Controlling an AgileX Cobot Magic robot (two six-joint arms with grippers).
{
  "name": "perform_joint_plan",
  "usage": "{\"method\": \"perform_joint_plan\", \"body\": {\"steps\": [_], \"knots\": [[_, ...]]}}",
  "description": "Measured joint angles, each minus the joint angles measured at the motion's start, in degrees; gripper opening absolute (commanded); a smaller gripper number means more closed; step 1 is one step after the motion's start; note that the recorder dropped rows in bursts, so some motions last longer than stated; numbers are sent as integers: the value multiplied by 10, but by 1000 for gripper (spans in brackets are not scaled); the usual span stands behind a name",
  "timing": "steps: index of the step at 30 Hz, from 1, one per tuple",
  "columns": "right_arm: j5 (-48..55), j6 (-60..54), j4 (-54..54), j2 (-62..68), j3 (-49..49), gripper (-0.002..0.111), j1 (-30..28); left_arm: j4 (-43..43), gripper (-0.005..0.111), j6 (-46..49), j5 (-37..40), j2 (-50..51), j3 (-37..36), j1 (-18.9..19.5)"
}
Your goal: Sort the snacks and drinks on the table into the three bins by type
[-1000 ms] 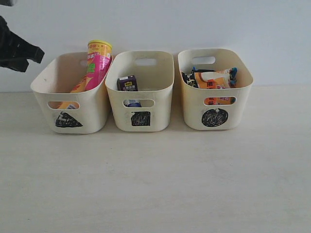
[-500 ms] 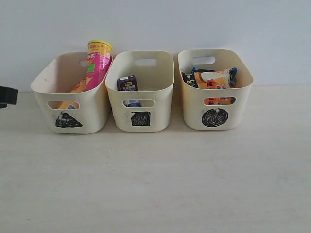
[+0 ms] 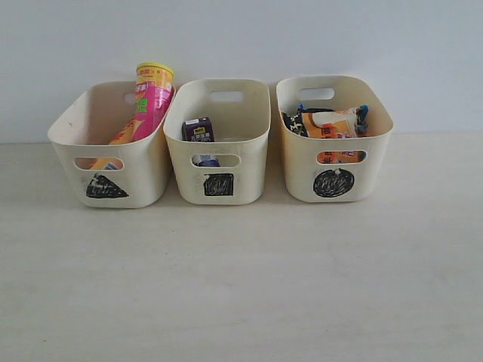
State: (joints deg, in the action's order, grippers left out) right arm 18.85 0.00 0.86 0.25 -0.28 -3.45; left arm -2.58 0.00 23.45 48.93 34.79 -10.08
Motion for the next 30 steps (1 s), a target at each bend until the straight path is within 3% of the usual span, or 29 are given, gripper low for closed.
{"method": "perform_joint_plan", "body": {"steps": [9, 26, 30], "knots": [[0, 0, 0, 0, 0, 0, 0, 2, 4, 0, -130, -115, -97, -1], [0, 0, 0, 0, 0, 0, 0, 7, 4, 17, -181, -351, -254, -1], [0, 0, 0, 0, 0, 0, 0, 8, 4, 21, -183, -385, -281, 24]]}}
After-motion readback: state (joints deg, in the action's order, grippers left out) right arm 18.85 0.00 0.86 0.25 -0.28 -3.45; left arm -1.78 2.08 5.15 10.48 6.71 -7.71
